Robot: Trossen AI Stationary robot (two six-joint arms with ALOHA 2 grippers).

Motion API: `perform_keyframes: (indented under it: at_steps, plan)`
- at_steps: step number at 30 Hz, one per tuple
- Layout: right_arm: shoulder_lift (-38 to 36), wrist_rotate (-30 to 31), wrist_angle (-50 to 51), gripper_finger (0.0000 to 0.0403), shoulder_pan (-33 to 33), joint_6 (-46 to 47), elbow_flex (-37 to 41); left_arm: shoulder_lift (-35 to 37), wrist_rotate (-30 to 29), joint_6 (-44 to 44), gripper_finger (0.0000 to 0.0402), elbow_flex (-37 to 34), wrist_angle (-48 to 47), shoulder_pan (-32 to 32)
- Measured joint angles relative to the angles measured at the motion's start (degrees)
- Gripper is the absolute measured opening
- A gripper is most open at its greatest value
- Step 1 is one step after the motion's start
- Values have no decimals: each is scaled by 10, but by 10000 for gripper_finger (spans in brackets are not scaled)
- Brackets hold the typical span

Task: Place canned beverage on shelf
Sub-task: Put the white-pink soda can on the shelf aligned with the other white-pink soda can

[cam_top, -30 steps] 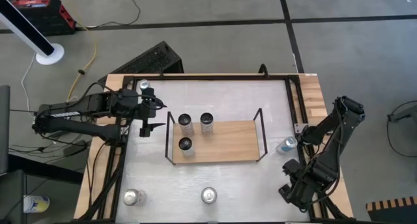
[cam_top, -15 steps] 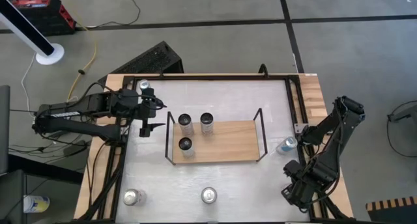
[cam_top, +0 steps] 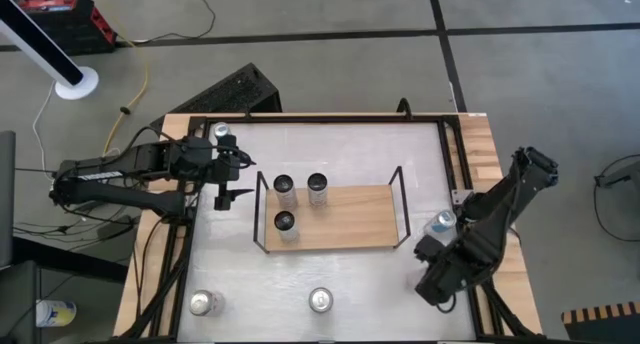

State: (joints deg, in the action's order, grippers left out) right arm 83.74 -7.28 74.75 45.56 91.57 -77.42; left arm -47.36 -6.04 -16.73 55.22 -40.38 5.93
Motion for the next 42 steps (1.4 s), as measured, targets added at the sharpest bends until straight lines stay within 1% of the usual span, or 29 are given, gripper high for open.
perform_keyframes:
  at_steps: [2, 6, 15, 19, 23, 26, 30, 33, 38, 42]
  plan:
    - [0, 11, 1, 272, -18, -38, -11, 0, 0, 0, 318, 0, 0, 0]
    - [0, 14, 0, 272, -69, -113, -33, 0, 0, 0, 318, 0, 0, 0]
    - [0, 48, -3, 271, -176, -331, -79, 0, 0, 0, 318, 0, 0, 0]
    - [0, 78, -3, 271, -226, -419, -89, 0, 0, 0, 318, 0, 0, 0]
    - [0, 94, -5, 271, -280, -489, -93, 0, 0, 8, 318, 0, 0, 0]
    - [9, 94, -13, 271, -316, -546, -94, 0, 0, 15, 318, 0, 0, 0]
    - [26, 85, 0, 271, -352, -595, -93, 0, 0, 30, 318, 0, -1, 0]
    - [44, 65, 12, 271, -373, -630, -96, 0, 0, 42, 318, 0, -5, 0]
    - [53, 57, 21, 271, -386, -673, -97, 0, 0, 67, 318, 0, -13, 0]
    - [51, 67, 17, 271, -386, -683, -105, 0, 2, 83, 318, 0, -20, 0]
